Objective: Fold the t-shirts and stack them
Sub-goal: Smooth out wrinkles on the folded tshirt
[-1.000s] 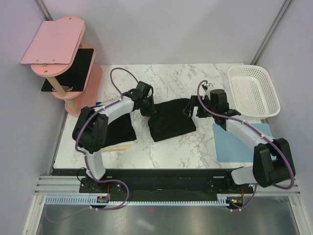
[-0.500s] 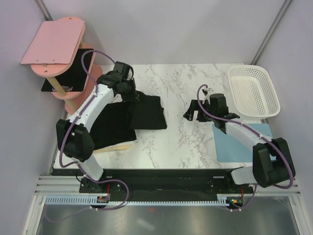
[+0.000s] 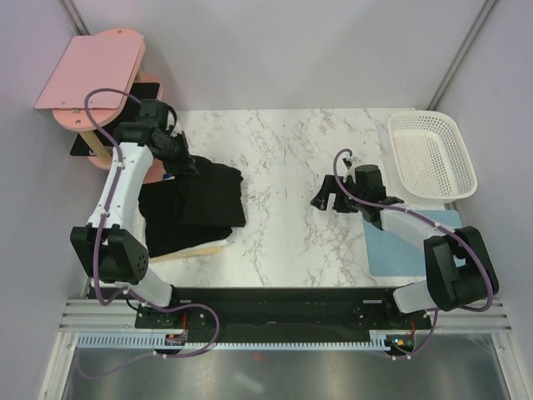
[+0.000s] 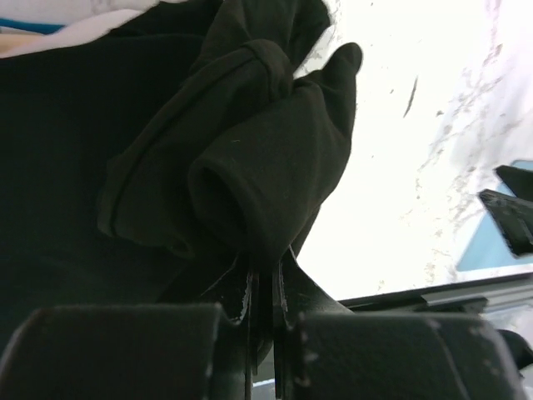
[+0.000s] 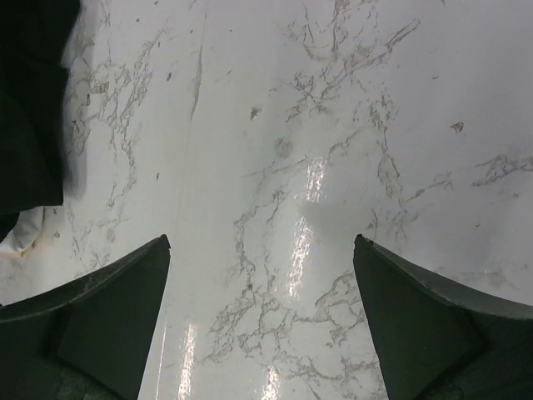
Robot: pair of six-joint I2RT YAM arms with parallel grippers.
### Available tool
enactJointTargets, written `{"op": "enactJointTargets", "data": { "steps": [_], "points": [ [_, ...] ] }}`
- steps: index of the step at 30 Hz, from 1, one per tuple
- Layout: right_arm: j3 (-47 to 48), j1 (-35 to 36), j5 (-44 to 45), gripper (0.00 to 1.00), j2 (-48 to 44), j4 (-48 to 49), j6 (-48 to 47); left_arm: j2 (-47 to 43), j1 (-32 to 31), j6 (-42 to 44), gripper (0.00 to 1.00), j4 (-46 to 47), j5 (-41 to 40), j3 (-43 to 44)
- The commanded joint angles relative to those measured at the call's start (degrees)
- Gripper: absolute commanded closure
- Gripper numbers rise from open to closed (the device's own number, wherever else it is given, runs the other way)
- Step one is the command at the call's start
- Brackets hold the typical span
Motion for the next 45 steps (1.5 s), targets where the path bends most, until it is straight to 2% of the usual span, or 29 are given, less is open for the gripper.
{"op": "enactJointTargets", "data": {
  "steps": [1,4,11,17,18,21,34,35,37,39,41,45],
  "points": [
    [-1.2,-0.1,-1.3,0.02,1.2,4.2,0.9,-4.8,7.7,5.6,0.98,-4.5,7.0,4.6],
    [-1.5,-0.1,-2.0,0.02,2.1,5.2,1.5,-5.4,9.9,7.2,0.98,-7.3,6.9,4.8],
    [-1.6,-0.1,-2.9,0.02,4.4,6.6,2.3,-9.8,13.0,8.0,0.98,-7.6,4.0,-0.5],
    [-0.9,0.2,-4.0,0.02,6.3,7.3,2.9,-12.3,14.4,6.4,0.98,-7.4,-5.6,-5.2],
    [-0.7,0.2,-4.2,0.02,6.6,7.3,3.0,-12.2,14.6,5.9,0.98,-7.7,-10.0,-5.3],
    [0.4,0.6,-4.8,0.02,8.0,7.2,3.0,-12.5,14.7,5.1,0.98,-8.1,-15.9,-6.2],
    [4.4,4.4,-4.5,0.02,12.4,6.0,2.3,-11.7,14.6,3.8,0.97,-8.0,-29.1,-7.6],
    [4.6,4.6,-4.5,0.02,12.7,6.0,2.4,-11.5,14.7,3.8,0.88,-7.9,-29.2,-7.7],
    [4.7,5.1,-4.7,0.02,12.9,6.6,2.6,-10.9,14.7,3.9,0.41,-7.8,-28.3,-7.5],
    [4.8,5.5,-4.9,0.02,12.9,6.8,2.9,-10.7,14.6,3.6,0.12,-7.7,-28.1,-6.9],
    [5.6,6.7,-4.8,0.02,13.2,7.0,3.0,-11.6,14.4,3.8,0.01,-7.3,-27.4,-6.6],
    [7.9,10.0,-3.8,0.01,14.1,7.1,3.3,-16.5,13.9,5.3,0.0,-4.2,-22.5,-7.5]
  ]
}}
